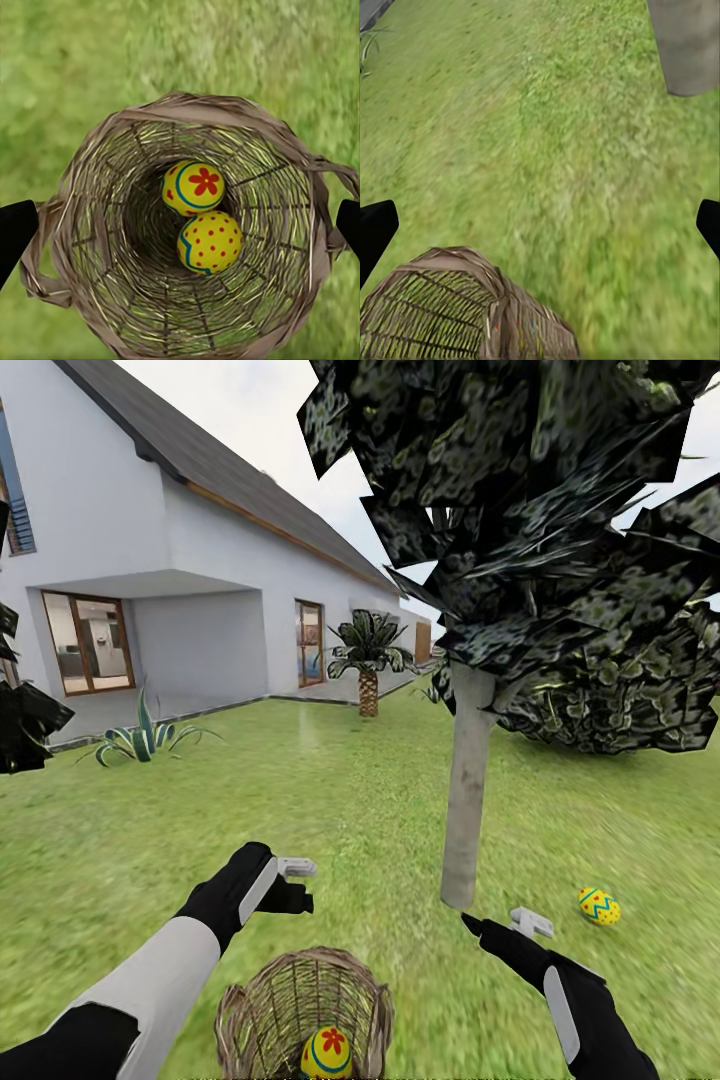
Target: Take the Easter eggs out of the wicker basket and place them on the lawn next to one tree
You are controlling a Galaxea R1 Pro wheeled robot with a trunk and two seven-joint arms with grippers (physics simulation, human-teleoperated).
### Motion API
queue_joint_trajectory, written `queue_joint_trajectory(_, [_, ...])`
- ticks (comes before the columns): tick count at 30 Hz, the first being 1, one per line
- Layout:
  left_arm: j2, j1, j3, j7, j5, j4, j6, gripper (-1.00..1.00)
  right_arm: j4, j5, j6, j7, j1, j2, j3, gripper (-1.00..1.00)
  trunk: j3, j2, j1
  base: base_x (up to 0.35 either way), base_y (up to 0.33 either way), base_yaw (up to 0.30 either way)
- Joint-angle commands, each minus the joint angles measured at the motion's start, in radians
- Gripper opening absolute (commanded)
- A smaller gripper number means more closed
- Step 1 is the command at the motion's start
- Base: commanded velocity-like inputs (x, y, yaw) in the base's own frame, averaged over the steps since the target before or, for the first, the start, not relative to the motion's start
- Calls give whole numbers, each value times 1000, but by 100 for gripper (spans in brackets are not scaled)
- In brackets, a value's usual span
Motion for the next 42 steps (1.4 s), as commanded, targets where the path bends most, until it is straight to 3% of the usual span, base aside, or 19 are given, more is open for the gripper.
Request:
queue_joint_trajectory(1, [1, -1, -4, 8, 8, -1, 2, 100, -1, -7, 8, 3, -1, 1, -4, 100, -4, -8, 4, 0, 0, 0])
queue_joint_trajectory(21, [-7, -1, -4, 17, 10, -2, -12, 100, -1, -7, 7, 3, -1, 1, -6, 100, -67, -148, 80, 0, 0, 0])
queue_joint_trajectory(42, [-24, -1, -2, 79, 10, -2, -48, 100, -1, -9, 7, 3, -1, 0, -9, 100, -133, -295, 161, 0, 0, 0])
